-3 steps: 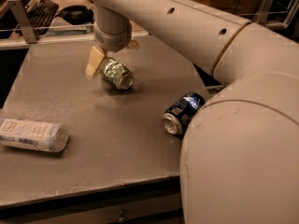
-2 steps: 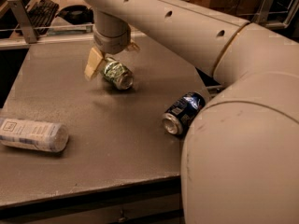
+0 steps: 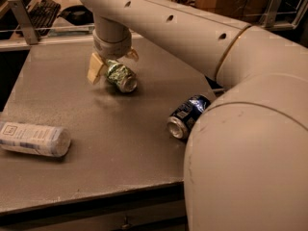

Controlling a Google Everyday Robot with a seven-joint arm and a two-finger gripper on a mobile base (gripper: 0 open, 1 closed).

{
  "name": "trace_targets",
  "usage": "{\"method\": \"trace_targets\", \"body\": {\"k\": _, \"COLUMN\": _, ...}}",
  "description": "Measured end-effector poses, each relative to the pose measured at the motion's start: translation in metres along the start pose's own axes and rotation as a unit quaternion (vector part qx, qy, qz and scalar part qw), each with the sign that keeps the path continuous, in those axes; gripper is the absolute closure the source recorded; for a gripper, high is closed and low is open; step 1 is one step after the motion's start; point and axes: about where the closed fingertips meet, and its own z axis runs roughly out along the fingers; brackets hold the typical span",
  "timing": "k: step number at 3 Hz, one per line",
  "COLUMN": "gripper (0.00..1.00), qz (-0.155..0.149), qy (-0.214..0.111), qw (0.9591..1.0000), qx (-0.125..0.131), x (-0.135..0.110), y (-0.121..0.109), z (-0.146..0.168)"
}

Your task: Place green can upright

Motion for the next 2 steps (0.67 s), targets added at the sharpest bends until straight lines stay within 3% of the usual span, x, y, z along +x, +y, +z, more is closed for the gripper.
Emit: {"method": "trace_targets", "body": {"k": 2, "gripper": 0.63, "qz": -0.013, "qy": -0.009, "qw": 0.9999, "qx": -0.003, "x": -0.0053, "y": -0.0046, "z": -0.004}}
